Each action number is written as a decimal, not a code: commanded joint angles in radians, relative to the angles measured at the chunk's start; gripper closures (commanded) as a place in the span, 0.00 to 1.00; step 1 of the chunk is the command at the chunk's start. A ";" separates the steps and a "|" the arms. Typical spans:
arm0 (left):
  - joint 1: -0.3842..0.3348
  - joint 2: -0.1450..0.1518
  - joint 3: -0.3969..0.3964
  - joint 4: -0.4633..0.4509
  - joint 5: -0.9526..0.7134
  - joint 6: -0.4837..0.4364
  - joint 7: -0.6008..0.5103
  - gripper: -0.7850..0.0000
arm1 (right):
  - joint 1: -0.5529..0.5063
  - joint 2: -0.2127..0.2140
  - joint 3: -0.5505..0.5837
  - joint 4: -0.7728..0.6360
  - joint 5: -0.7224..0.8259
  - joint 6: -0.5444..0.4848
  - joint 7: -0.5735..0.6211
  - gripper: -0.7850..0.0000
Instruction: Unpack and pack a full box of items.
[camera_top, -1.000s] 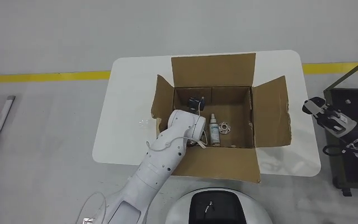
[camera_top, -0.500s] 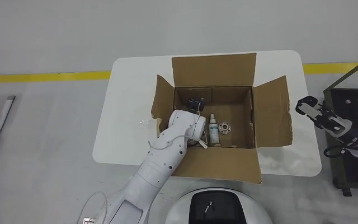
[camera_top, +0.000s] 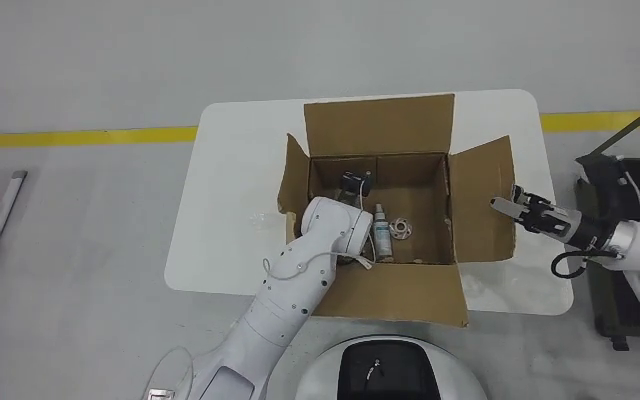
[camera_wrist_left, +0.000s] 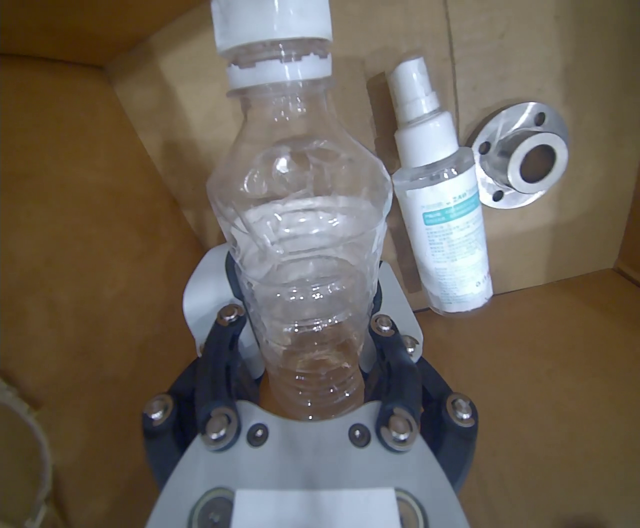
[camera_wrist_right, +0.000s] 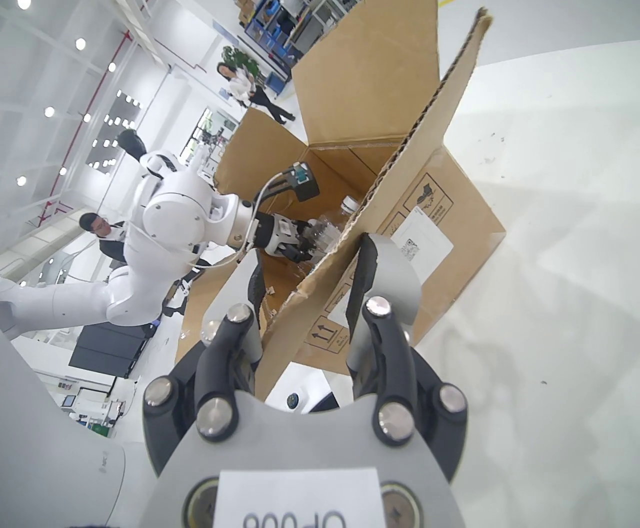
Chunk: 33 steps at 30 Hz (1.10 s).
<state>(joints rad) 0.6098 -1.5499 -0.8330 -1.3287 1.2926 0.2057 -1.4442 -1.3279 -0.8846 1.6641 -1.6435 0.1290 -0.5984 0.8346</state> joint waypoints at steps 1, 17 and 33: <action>0.010 0.002 -0.010 -0.041 0.001 -0.007 -0.010 1.00 | 0.010 0.000 -0.011 0.008 -0.016 0.013 0.002 0.59; 0.069 0.030 -0.189 -0.415 -0.111 -0.121 -0.092 1.00 | 0.091 0.007 -0.013 0.072 -0.063 0.052 0.010 1.00; 0.178 0.114 -0.466 -0.799 -0.016 -0.146 -0.092 1.00 | 0.097 0.015 0.014 0.085 -0.077 0.061 -0.009 0.76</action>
<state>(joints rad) 0.7743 -1.4426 -1.2749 -2.0974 1.2708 0.0612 -1.5359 -1.2298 -0.8696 1.6778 -1.5549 0.0542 -0.5365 0.8277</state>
